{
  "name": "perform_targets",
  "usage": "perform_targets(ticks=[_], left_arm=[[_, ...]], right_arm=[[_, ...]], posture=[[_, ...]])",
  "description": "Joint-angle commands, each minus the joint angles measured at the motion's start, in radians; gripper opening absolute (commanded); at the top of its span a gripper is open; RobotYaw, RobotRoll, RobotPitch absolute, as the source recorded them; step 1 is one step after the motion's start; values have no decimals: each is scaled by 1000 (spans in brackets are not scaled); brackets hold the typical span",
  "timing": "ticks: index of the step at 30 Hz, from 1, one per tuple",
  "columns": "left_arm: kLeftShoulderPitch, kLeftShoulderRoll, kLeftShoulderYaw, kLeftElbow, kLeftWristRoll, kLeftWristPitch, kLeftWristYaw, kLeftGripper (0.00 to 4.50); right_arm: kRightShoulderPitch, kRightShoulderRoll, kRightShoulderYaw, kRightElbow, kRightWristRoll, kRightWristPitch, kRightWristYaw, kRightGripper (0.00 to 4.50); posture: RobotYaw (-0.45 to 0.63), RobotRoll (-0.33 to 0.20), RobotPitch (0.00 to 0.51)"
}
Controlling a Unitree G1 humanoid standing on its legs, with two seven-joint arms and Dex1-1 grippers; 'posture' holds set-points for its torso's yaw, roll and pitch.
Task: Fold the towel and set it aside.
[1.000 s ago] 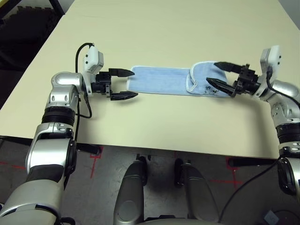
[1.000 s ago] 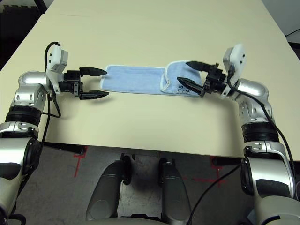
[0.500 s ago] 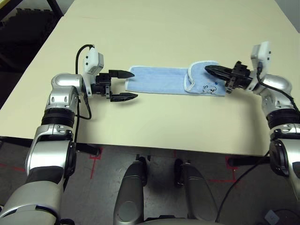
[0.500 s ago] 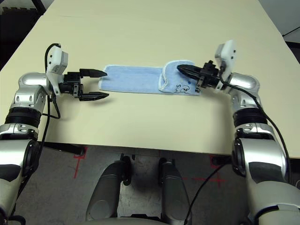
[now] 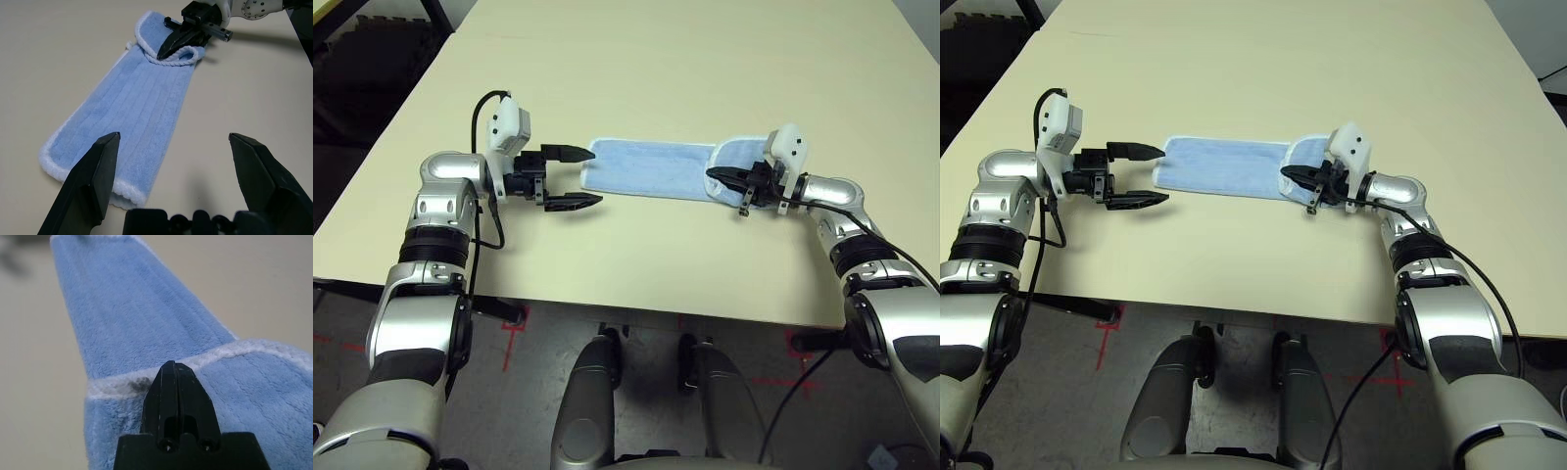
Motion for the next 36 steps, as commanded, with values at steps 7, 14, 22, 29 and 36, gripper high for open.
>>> perform_targets(ticks=[7, 14, 22, 29, 36], left_arm=[[20, -8, -2, -17, -15, -6, 8, 4500], [18, -10, -5, -12, -19, -6, 8, 4500], [51, 0, -6, -74, -30, 27, 13, 4500], [61, 9, -2, -92, -33, 40, 22, 4500], [63, 1, -2, -78, -36, 25, 34, 4500]], right_arm=[[-40, -29, -140, -103, 128, 126, -84, 10], [-53, 13, -97, -49, 48, 179, -284, 10], [0, 90, -94, 88, -6, 136, -452, 10], [-24, 48, -135, 53, 41, 112, -370, 10], [-82, -77, -198, -80, 184, 159, -31, 10]], posture=[[83, 0, 214], [94, 0, 217], [128, 0, 214], [119, 0, 211], [85, 0, 212]])
